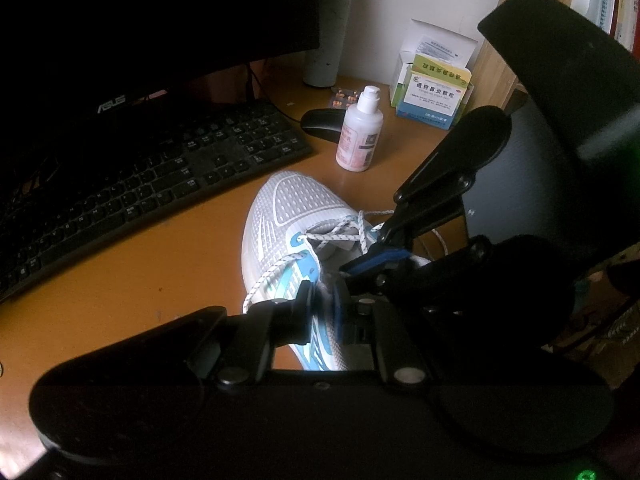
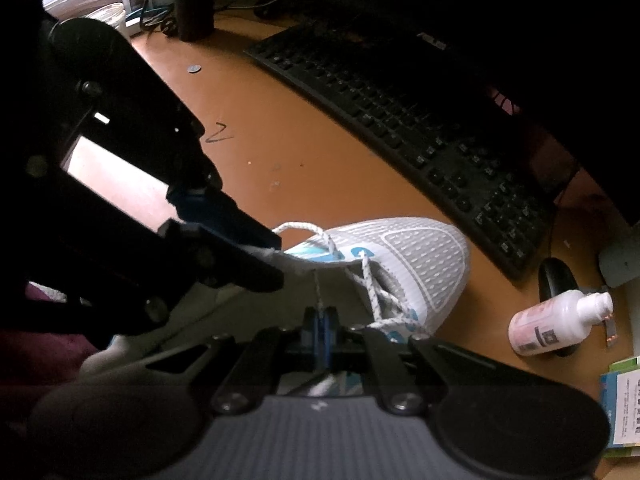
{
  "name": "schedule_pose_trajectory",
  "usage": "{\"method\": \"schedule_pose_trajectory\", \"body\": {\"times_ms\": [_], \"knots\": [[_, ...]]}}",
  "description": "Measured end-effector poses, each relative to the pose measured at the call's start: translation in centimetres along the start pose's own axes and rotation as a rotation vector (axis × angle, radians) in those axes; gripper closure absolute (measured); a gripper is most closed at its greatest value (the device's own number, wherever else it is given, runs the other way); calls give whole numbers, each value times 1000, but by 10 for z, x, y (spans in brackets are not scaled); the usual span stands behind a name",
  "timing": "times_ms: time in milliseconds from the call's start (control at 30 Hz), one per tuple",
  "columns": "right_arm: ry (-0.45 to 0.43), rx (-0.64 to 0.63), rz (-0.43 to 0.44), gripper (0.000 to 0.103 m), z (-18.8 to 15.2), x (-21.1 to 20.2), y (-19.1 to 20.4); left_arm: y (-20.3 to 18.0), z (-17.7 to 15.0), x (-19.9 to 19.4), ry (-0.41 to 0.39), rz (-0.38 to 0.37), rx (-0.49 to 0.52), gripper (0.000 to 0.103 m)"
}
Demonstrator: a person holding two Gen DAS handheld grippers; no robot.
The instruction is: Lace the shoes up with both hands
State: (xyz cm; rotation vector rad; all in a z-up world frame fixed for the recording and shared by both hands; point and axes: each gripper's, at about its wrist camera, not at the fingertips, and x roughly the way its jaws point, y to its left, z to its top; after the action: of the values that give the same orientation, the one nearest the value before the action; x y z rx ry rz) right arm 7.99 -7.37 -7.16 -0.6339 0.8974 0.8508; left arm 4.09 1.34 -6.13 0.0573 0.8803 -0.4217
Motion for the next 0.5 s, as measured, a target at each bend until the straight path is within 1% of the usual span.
{"method": "schedule_pose_trajectory", "body": {"times_ms": [400, 500], "knots": [[-14, -20, -2, 99, 2, -1, 4, 2, 0, 0, 2, -6, 9, 95], [-6, -27, -1, 100, 2, 0, 5, 1, 0, 0, 2, -4, 8, 95]]}}
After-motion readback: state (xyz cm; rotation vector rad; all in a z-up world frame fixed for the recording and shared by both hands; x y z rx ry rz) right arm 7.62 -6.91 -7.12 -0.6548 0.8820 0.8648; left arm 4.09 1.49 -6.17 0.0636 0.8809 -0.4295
